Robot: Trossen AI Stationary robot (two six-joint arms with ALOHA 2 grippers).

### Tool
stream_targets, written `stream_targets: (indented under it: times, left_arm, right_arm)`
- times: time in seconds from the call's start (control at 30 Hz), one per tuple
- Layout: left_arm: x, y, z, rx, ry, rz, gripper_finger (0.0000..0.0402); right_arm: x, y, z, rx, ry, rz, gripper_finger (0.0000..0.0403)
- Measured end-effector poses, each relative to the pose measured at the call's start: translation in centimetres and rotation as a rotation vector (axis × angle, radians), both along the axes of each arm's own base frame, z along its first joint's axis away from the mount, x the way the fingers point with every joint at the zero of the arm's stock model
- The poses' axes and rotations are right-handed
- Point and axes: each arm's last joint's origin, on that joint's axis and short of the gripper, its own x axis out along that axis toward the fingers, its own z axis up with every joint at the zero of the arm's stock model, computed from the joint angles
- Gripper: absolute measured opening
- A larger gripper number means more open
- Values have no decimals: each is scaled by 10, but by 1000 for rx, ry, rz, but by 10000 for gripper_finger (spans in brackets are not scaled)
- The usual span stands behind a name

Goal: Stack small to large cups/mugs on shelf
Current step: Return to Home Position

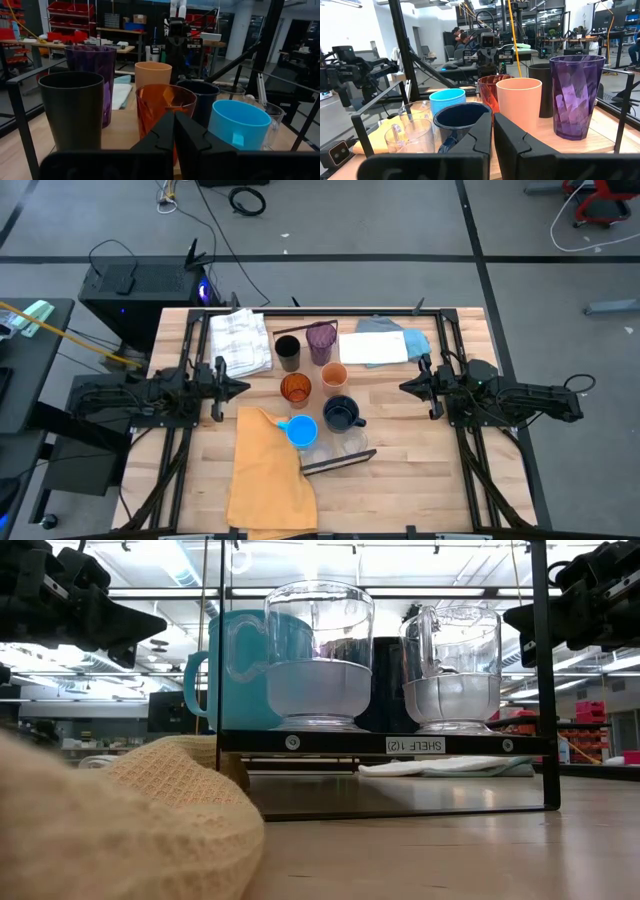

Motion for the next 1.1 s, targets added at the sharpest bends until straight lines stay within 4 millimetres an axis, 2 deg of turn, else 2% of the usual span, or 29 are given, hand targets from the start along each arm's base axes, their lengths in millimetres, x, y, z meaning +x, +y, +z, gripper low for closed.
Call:
stream_targets:
  times: [0.5, 0.9, 1.1]
  left_arm:
    - [0, 0, 0, 0, -5, -3, 32]
    - [0, 0, 1, -1, -6, -3, 16]
    - [0, 0, 1, -1, -6, -3, 23]
  right_arm:
    - [0, 0, 0, 0, 0, 0, 25]
    - [0, 0, 0, 0, 0, 0, 25]
    - [0, 0, 0, 0, 0, 0, 25]
